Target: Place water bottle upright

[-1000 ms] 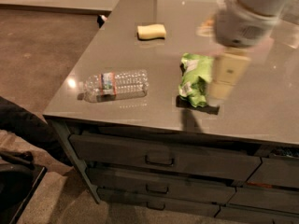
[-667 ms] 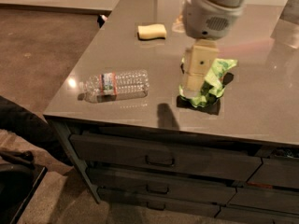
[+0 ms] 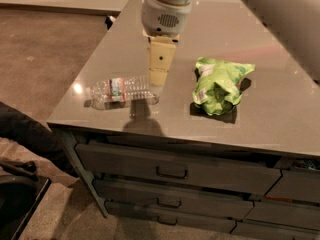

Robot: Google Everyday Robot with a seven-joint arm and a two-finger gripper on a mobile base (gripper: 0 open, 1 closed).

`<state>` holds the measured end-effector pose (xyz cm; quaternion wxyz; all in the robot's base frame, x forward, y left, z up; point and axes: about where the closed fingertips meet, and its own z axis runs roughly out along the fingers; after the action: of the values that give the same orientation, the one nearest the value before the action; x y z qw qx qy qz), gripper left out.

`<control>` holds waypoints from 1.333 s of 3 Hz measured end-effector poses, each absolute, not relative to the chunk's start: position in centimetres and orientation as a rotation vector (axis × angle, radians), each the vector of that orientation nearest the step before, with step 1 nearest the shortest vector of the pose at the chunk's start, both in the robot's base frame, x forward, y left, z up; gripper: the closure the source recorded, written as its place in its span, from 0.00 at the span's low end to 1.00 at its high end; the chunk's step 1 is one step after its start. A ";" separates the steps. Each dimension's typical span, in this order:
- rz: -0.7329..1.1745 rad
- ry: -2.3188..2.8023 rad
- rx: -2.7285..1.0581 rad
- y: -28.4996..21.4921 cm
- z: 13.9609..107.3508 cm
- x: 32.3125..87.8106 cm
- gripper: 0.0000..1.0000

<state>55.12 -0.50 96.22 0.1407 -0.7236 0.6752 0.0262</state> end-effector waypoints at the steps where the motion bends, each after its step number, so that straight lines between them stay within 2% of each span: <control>1: 0.086 1.980 -2.112 4.1 94.4 56.3 0.00; 4: 0.103 2.208 -2.080 9.1 87.5 58.2 0.00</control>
Offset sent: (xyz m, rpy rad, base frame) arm 0.0087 0.0901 -0.0579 -0.1181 0.1363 -0.0255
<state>58.23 9.14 87.50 0.0534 -0.6843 0.7264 0.0340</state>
